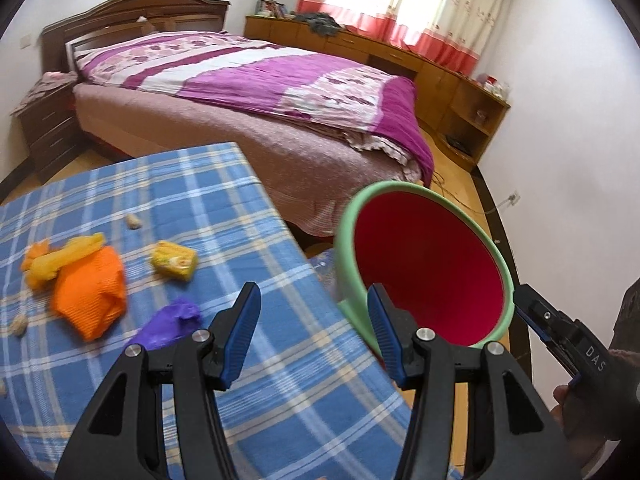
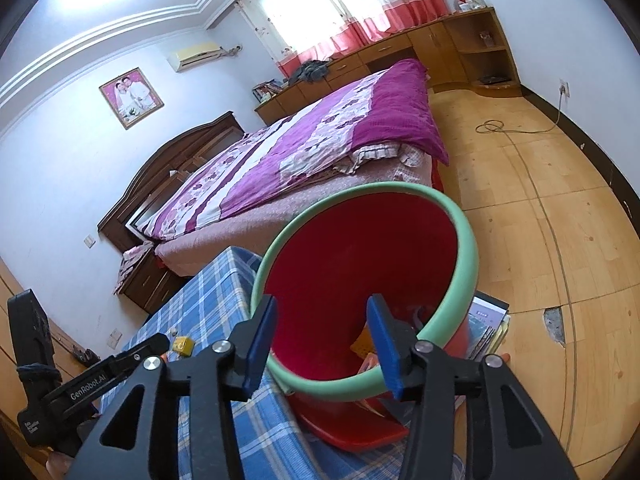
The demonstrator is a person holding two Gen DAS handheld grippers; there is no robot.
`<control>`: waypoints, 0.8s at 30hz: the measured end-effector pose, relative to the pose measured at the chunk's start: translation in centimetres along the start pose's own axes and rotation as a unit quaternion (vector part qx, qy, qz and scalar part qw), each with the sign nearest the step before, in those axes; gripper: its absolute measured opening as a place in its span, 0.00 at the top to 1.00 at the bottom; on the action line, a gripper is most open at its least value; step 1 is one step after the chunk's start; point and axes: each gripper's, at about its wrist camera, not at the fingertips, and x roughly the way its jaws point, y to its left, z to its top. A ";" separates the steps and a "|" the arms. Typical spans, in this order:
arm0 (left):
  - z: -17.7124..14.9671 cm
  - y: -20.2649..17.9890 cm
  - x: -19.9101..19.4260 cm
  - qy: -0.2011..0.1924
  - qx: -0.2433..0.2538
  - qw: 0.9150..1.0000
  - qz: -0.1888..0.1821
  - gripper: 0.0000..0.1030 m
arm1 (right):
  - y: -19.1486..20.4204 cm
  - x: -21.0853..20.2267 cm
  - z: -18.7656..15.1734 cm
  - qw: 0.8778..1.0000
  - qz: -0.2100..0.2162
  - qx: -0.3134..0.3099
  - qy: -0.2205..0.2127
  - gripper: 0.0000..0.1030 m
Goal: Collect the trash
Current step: 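Move both open tools back over the table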
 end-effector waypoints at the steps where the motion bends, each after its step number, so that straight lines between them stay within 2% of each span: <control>1: 0.0 0.6 -0.3 -0.003 -0.005 1.000 0.004 0.46 | 0.3 0.0 -0.1 1.000 0.001 -0.004 0.001 0.47; 11: -0.6 6.7 -2.0 -0.016 -0.058 0.997 0.055 0.46 | 3.2 0.4 -1.1 0.999 0.011 -0.024 0.019 0.39; 18: -0.9 11.5 -2.2 -0.020 -0.097 0.989 0.106 0.44 | 4.9 1.6 -2.1 0.999 0.012 -0.036 0.037 0.33; 24: -0.8 14.6 -0.9 -0.005 -0.118 0.984 0.134 0.44 | 6.0 2.7 -2.7 0.998 0.005 -0.046 0.051 0.28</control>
